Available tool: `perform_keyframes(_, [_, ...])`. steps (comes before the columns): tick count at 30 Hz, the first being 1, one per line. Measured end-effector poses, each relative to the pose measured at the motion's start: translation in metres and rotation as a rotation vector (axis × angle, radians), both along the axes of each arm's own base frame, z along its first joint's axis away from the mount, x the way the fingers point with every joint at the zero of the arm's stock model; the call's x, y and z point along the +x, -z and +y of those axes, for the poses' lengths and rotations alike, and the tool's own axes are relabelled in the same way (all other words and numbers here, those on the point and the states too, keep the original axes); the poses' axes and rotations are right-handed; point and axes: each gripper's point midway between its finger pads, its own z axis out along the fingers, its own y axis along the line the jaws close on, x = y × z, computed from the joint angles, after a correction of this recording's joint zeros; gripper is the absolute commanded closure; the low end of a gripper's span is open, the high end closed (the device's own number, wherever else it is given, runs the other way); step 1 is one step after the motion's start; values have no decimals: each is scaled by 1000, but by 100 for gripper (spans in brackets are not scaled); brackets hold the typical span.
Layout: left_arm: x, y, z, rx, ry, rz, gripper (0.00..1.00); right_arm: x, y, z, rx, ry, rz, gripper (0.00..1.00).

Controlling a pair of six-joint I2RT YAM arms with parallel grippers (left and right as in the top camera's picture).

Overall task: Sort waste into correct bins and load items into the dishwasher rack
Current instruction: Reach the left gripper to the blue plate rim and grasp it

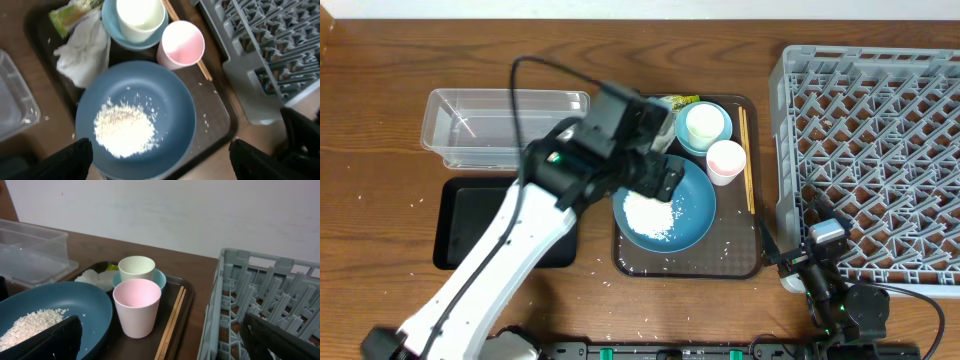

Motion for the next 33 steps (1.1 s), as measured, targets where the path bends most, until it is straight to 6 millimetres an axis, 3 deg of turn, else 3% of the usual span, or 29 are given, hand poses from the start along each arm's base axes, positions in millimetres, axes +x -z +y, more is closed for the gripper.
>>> perform_keyframes(7, [-19,36,-29,78,100,82,2,0,0,0,0,0,0,1])
perform_keyframes(15, [-34,56,-65,98,193,88,2,0,0,0,0,0,0,1])
perform_keyframes(18, [-36,77,-75,156,212,88,4,0,0,0,0,0,0,1])
perform_keyframes(26, [-33,132,-79,276,182,157,17,0,0,0,0,0,0,1])
perform_keyframes(33, [-25,145,-84,274,141,164,25,0,0,0,0,0,0,1])
